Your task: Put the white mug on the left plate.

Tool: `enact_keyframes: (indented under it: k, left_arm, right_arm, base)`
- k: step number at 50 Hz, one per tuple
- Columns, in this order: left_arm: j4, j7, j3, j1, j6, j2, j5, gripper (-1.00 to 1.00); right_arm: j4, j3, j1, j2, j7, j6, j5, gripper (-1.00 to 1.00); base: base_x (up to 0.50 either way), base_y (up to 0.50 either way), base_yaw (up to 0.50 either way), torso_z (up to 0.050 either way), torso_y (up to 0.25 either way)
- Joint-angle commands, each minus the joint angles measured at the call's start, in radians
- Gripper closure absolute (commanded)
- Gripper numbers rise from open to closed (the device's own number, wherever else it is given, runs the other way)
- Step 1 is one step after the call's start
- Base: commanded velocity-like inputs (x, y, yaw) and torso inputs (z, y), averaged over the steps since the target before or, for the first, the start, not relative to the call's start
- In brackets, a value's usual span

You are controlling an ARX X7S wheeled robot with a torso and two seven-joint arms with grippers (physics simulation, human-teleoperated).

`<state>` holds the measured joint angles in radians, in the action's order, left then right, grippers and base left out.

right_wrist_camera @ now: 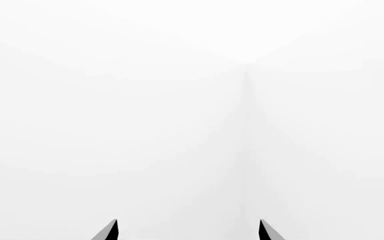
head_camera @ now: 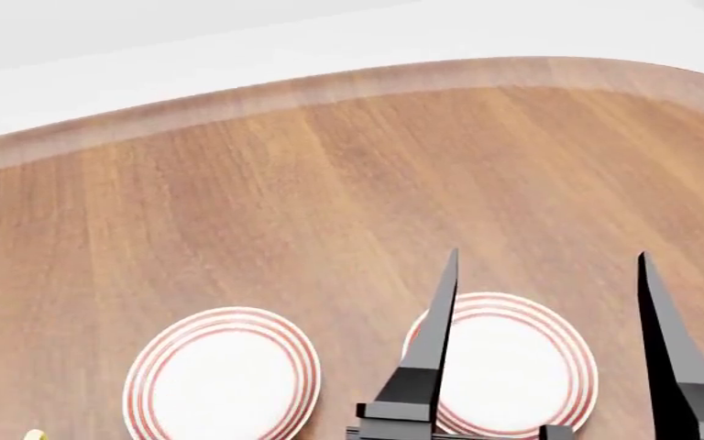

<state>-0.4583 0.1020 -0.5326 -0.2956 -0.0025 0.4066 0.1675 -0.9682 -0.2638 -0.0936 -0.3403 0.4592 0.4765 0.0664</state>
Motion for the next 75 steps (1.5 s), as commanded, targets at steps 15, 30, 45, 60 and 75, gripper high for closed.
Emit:
enact_keyframes:
  k: [15, 30, 45, 60, 75]
  left_arm:
    - [0.049, -0.029, -0.061, -0.06, 0.051, -0.008, -0.079, -1.0]
    - [0.095, -0.047, -0.128, -0.012, 0.045, -0.021, -0.182, -1.0]
    - [0.113, -0.079, -0.18, 0.029, -0.036, -0.07, -0.171, -1.0]
    - [0.135, -0.073, -0.192, 0.001, -0.095, -0.12, -0.093, -1.0]
    - [0.272, -0.058, -0.188, 0.032, -0.083, -0.154, -0.082, -1.0]
  right_arm:
    - [-0.005, 0.012, -0.008, 0.008, -0.014, 0.013, -0.005, -1.0]
    - [-0.006, 0.012, -0.008, 0.001, -0.008, 0.013, 0.001, -1.0]
    - [-0.002, 0.011, -0.009, -0.004, -0.001, 0.011, 0.009, -1.0]
    - [-0.001, 0.004, -0.011, -0.01, 0.003, 0.004, 0.013, -1.0]
    - [-0.004, -0.003, -0.014, -0.015, 0.009, 0.007, 0.016, -1.0]
  base:
    - [0.0, 0.0, 0.0, 0.0, 0.0]
    - [0.0, 0.0, 0.0, 0.0, 0.0]
    - [0.0, 0.0, 0.0, 0.0, 0.0]
    - [0.0, 0.0, 0.0, 0.0, 0.0]
    - [0.0, 0.0, 0.0, 0.0, 0.0]
